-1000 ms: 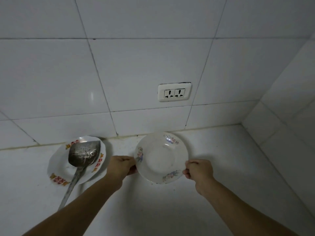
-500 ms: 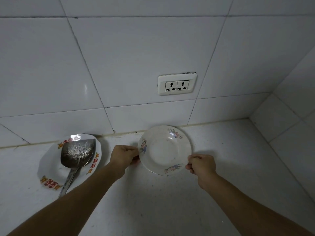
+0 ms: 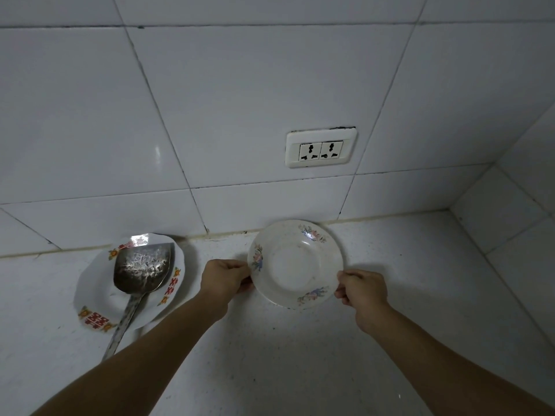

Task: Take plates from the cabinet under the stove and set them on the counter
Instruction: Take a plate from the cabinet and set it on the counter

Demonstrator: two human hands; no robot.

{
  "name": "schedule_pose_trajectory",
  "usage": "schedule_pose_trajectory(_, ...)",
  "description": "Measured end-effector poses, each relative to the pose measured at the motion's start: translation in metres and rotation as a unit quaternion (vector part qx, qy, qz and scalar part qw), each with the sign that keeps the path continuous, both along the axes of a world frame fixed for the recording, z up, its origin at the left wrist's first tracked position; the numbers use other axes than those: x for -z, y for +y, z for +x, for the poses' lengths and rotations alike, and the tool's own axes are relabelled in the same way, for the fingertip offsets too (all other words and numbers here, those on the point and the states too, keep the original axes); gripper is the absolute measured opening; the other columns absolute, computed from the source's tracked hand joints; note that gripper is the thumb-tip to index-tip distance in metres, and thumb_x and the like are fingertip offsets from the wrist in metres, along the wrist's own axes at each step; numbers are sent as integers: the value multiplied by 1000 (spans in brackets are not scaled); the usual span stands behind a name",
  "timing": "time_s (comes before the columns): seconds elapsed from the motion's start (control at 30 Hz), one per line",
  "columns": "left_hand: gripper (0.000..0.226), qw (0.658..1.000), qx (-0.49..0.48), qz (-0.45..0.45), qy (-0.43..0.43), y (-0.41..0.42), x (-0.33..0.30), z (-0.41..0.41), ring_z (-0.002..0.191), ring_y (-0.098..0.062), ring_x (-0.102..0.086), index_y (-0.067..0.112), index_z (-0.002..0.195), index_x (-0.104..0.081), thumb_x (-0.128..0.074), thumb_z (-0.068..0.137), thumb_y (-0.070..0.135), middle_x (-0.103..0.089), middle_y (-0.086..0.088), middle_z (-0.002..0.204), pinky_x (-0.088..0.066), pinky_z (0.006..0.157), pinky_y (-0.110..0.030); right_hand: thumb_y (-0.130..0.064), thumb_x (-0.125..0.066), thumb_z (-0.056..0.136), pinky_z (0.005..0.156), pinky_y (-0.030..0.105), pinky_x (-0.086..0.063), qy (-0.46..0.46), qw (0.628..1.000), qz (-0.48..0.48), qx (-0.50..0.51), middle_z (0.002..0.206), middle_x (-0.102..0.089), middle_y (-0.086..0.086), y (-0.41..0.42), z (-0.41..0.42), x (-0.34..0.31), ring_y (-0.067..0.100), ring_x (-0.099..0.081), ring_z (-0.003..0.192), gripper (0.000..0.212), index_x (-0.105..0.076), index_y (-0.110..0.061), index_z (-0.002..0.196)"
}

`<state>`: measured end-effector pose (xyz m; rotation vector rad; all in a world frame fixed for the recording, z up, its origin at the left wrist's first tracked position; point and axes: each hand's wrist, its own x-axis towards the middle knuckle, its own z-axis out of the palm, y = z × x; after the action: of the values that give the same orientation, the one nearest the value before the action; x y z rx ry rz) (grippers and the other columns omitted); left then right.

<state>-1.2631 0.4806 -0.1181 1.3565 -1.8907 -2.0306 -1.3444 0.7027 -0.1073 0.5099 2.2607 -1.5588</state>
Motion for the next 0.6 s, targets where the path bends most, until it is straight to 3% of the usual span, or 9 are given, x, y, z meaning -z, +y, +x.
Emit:
schedule_pose_trajectory(0.17,16,1000,2,-8,-4,1,1,0,60,-20,-73,10,70,-76,-73,78,-3,-76,-7,71,-57,48,-23,-5,-61,86,56,30,-51,3,1000,1,-4,63,-66,12,1,0,2,22,-61,56,17,-66,-11,71)
schedule_pose_trajectory(0.4,15,999,20,-34,-29,3,-3,0,60,-18,-73,12,71,-73,-72,80,-1,-74,-8,74,-56,46,-22,-6,-62,85,50,29,-49,-44,999,-30,12,65,-66,15,2,-2,-1,22,-60,55,14,-65,-4,72)
schedule_pose_trajectory(0.5,9,994,44,-92,-51,3,-10,0,70,-22,-72,5,90,-74,-72,82,3,-72,-9,79,-60,59,-28,-9,-62,85,55,33,-52,-60,998,-35,11,67,-65,17,5,-2,-5,24,-58,57,19,-63,-2,67)
schedule_pose_trajectory(0.6,28,990,59,-118,-49,3,-20,2,69,-22,-68,6,109,-68,-72,82,9,-70,-10,85,-58,56,-26,-12,-60,86,65,38,-57,-29,999,6,-28,70,-63,14,9,1,-12,25,-60,62,15,-66,0,79)
